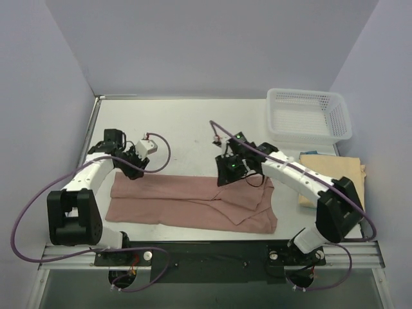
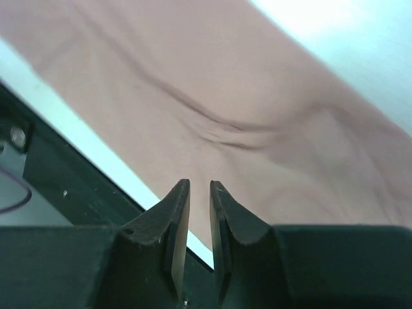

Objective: Fold and stack the t-shirts

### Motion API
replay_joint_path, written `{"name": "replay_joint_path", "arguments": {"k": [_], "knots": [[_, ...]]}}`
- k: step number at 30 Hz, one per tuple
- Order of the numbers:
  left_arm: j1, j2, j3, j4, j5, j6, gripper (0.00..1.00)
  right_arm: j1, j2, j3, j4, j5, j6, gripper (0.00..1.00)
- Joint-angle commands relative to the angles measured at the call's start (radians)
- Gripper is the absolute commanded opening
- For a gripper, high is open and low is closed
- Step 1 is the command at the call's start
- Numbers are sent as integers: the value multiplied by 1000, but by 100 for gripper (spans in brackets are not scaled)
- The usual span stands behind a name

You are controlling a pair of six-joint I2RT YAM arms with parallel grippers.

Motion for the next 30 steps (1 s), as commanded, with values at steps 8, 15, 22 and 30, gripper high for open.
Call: {"name": "replay_joint_path", "arguments": {"k": [8, 15, 22, 30], "knots": [[-489, 23, 197, 89, 126, -463, 36, -475, -389, -417, -17, 216, 296, 40], [-558, 193, 208, 279, -85, -409, 54, -664, -311, -442, 101, 162, 240, 42], [-555, 307, 207, 385, -108, -326, 64, -672, -137, -414, 230, 96, 265, 45], [-553, 329, 118, 411, -50, -273, 50, -656, -49, -397, 255, 82, 312, 4]]}}
